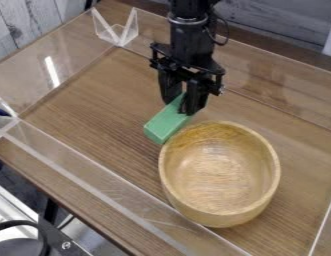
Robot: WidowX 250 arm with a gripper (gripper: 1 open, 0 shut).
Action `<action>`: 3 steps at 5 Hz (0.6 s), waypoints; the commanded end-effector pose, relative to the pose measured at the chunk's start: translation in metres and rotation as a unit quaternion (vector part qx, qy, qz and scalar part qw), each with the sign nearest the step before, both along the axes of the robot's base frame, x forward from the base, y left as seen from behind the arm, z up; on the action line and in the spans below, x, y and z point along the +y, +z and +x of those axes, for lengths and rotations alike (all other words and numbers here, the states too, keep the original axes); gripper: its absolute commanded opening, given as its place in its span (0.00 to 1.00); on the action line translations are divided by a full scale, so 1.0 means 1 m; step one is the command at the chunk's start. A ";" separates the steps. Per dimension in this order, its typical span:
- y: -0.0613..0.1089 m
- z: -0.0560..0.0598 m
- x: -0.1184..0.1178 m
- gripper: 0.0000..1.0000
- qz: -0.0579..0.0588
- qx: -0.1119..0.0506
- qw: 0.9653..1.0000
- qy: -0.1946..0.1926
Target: Remove the green block from inside the brown bowl and put it on the table
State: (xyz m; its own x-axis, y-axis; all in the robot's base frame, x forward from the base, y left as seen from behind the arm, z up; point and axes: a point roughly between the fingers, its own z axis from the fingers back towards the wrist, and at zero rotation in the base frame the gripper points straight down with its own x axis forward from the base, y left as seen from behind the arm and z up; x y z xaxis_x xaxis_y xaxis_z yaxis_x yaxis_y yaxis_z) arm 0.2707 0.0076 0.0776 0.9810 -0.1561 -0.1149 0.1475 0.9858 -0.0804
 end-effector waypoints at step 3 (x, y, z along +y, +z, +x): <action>0.039 -0.004 0.027 0.00 0.001 -0.056 0.998 0.027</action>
